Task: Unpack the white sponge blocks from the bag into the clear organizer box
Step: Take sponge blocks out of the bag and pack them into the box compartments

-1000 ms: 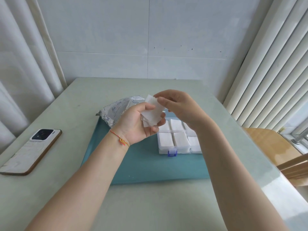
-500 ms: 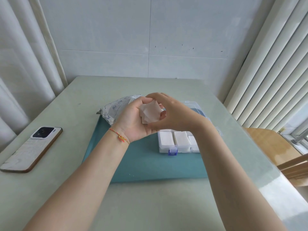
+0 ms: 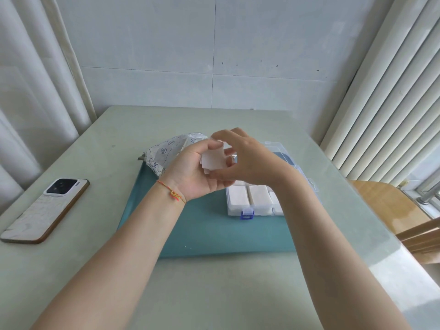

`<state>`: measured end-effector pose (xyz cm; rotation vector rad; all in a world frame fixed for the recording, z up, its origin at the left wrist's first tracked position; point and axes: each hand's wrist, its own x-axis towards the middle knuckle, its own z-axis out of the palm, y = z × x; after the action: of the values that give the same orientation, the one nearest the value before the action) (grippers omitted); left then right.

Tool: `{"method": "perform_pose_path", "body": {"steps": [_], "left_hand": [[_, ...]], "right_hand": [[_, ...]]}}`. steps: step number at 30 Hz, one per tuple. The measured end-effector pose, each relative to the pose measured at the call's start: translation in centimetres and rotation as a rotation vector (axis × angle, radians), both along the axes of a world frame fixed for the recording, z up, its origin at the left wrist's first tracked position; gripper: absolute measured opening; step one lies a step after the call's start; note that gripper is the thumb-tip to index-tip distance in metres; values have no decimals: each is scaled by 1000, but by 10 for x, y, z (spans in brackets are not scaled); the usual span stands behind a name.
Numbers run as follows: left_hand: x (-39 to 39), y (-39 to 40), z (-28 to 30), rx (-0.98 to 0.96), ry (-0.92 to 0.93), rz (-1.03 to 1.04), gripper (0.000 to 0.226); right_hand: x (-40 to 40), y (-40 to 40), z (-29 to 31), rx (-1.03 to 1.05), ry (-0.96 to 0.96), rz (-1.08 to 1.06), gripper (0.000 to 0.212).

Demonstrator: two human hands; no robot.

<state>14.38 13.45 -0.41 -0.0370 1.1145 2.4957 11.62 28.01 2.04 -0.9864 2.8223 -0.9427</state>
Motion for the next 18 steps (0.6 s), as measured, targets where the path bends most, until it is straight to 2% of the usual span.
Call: {"method": "perform_pose_path", "body": {"steps": [4,9,13,18], "left_hand": [[4,2,3,-91,-7,-44,21],[3,1,4,-50,15,-34,20],[0,0,-1,-150,49,-31,20],[2,2,-7,-439,161,-66,18]], "right_hand": [[4,1,2,43,-58,75,89],[3,2,0,107,-12,19,72],[4,8,9,62,-95,31,79],[-1,10,13,-194,-74,19,21]]}}
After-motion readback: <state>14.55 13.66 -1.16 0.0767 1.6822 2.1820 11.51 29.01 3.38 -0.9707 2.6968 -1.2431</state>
